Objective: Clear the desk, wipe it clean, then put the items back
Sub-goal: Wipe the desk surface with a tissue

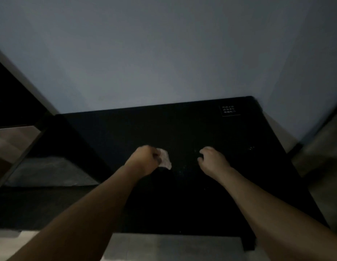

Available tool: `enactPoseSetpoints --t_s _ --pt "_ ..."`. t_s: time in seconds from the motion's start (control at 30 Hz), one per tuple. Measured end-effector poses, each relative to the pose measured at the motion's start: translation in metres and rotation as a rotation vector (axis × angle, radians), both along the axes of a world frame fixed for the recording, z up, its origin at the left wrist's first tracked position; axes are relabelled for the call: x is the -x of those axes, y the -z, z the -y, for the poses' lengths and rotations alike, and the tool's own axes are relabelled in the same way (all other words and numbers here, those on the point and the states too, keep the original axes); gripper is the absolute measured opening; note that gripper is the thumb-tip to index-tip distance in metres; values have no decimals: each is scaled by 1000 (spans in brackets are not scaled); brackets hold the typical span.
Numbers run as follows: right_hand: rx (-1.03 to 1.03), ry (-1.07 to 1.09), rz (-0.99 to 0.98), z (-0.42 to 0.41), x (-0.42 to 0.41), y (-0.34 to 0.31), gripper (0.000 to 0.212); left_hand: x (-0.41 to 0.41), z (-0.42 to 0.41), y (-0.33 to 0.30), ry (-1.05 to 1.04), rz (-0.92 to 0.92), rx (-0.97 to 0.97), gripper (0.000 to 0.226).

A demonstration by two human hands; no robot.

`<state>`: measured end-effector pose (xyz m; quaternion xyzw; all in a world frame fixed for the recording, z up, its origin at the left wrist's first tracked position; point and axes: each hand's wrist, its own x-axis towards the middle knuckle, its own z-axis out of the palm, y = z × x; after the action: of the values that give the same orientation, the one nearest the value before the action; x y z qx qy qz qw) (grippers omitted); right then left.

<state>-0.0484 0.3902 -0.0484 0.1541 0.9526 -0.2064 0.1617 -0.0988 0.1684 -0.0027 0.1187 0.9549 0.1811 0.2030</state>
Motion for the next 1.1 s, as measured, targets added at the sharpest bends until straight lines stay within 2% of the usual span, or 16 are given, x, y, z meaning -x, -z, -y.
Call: enactPoseSetpoints --t_s 0.1,0.23,0.4,0.6,0.73,0.8,0.9,0.93,1.0,1.1 --pt "-52 7 -178 -24 32 12 41 42 -18 15 2 -55 -47 37" --pt "-79 -13 -305 -50 80 38 45 90 -45 52 12 -93 -72 39" --pt "-94 35 -310 -59 125 79 52 151 -82 81 104 -185 -76 39" --pt "-131 36 -374 -64 129 104 52 229 -126 85 -21 -232 -101 35" --pt "-103 24 -377 -68 132 101 52 257 -153 86 -18 -251 -153 30" --pt "-75 2 -342 -71 134 105 55 269 -169 82 48 -212 -93 30" --pt "-108 26 -356 -69 137 108 61 274 -188 71 163 -125 224 41" --pt "-112 34 -361 -68 136 107 65 275 -189 74 193 -132 264 41" --pt "-114 23 -363 -68 135 106 65 273 -183 85 239 -169 232 36" --pt "-65 15 -338 -71 134 104 53 250 -172 95 251 -183 212 40"
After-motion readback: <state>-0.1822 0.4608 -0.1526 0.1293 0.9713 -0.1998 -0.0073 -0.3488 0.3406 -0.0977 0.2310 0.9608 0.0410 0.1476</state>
